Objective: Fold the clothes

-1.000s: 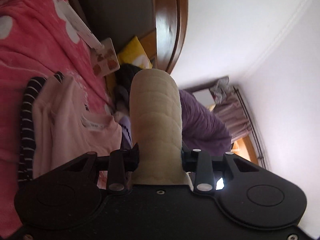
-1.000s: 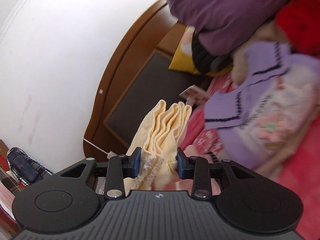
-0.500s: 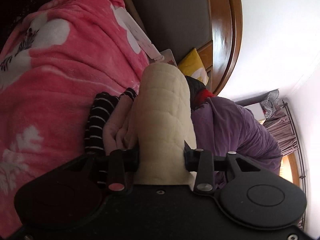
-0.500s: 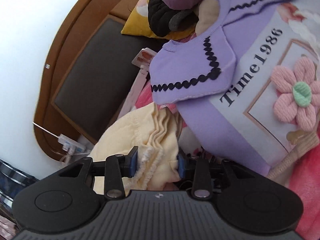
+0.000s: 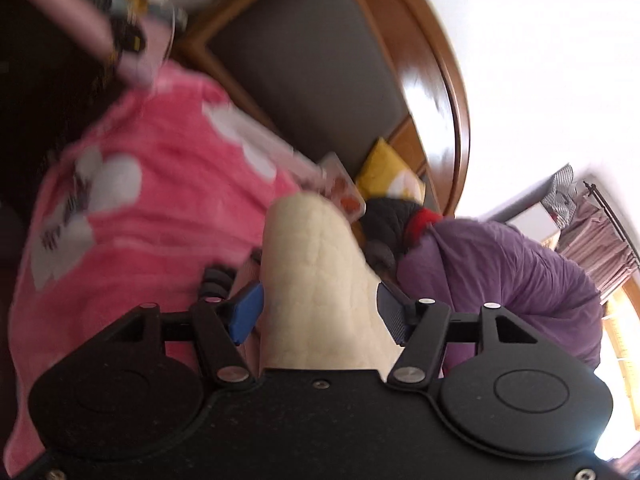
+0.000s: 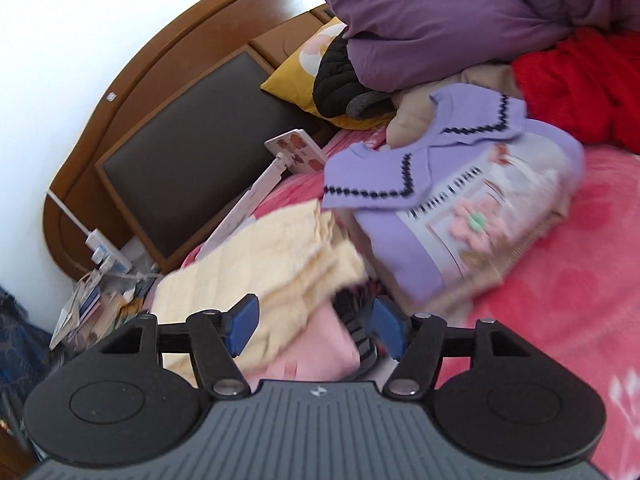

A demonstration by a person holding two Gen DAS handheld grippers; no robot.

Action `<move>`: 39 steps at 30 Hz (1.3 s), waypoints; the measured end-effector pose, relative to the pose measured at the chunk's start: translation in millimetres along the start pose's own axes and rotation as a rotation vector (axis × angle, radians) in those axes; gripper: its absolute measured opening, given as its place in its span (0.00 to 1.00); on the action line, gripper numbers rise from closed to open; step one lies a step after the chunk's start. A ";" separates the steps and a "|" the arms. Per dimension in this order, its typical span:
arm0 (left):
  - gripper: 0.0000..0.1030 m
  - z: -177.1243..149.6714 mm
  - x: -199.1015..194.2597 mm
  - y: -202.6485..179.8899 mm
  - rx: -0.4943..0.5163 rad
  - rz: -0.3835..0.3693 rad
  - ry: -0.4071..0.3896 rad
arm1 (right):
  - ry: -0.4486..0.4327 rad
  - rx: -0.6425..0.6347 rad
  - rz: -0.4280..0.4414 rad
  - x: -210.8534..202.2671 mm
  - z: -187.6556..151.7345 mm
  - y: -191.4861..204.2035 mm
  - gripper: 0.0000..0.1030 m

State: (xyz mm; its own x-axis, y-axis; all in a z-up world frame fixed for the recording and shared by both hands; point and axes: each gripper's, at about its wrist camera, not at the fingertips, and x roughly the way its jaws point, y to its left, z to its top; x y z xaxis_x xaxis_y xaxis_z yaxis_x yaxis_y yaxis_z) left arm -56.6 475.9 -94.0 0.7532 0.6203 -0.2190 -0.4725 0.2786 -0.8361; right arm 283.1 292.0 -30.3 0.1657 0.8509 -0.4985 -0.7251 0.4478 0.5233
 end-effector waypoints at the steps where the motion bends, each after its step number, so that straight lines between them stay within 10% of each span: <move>1: 0.60 -0.3 -2.8 -6.8 0.021 -0.013 -0.014 | -0.007 -0.012 -0.015 -10.2 -6.1 0.9 0.65; 5: 0.74 -22.2 -1.4 -50.5 0.185 -0.059 0.060 | -0.039 -0.012 -0.136 -62.4 -34.2 -1.0 0.80; 11: 0.89 -109.8 8.6 -124.2 0.386 -0.263 0.425 | -0.085 0.043 -0.398 -152.6 -72.9 -19.9 0.96; 22: 0.99 -277.2 -34.6 -221.0 0.790 -0.320 0.818 | -0.189 0.223 -0.839 -318.4 -165.6 -68.6 0.99; 39: 1.00 -348.5 -186.3 -275.2 1.098 -0.478 0.797 | -0.286 0.307 -1.006 -440.8 -258.0 -61.2 1.00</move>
State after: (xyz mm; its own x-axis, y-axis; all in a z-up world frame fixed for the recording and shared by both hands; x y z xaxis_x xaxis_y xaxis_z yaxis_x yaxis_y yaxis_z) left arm 92.6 28.1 1.6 0.8147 -0.1582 -0.5579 0.0632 0.9806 -0.1858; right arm 81.9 -181.3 -20.9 0.7679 0.0716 -0.6365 0.0203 0.9905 0.1359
